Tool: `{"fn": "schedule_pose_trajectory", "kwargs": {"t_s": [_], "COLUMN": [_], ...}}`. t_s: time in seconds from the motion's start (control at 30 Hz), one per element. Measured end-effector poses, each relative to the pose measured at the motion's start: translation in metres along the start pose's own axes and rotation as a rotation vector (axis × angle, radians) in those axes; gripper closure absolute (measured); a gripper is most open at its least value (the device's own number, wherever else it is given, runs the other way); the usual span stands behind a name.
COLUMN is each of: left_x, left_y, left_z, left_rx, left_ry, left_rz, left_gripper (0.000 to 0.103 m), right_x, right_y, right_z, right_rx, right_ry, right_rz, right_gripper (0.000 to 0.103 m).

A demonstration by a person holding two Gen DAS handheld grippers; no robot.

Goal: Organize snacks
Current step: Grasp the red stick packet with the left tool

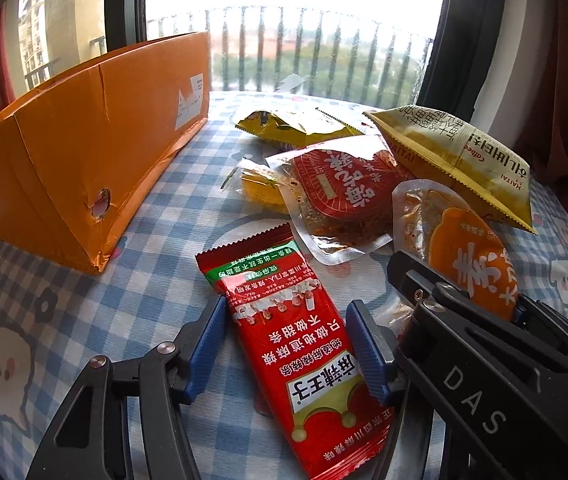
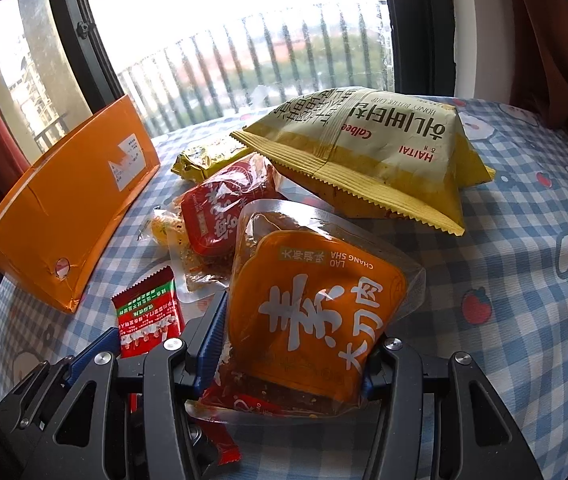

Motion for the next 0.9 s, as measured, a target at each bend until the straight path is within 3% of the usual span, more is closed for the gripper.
{"fn": "schedule_pose_trajectory", "kwargs": {"t_s": [0.37, 0.9], "left_x": [-0.001, 0.002], "left_y": [-0.008, -0.012], "left_z": [-0.015, -0.049], "left_rx": [-0.010, -0.067], "left_ry": [-0.013, -0.036], "left_rz": [-0.001, -0.010], "left_gripper": [0.052, 0.054], "right_x": [0.004, 0.014], "right_y": [-0.006, -0.012], "right_z": [-0.012, -0.049], "right_rx": [-0.004, -0.051], "right_ry": [0.002, 0.000], "right_rz": [0.004, 0.000], "right_gripper": [0.047, 0.047]}}
Point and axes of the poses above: each gripper's, at about its wrist camera, not at the fingertips, and z roughly the way its jaws point, x to its left, y to its top, the point moved 1 cm from there along z, roughly the way its jaws point, and after that the axes turned 13 degrees about -x, right-handed, at the moved point
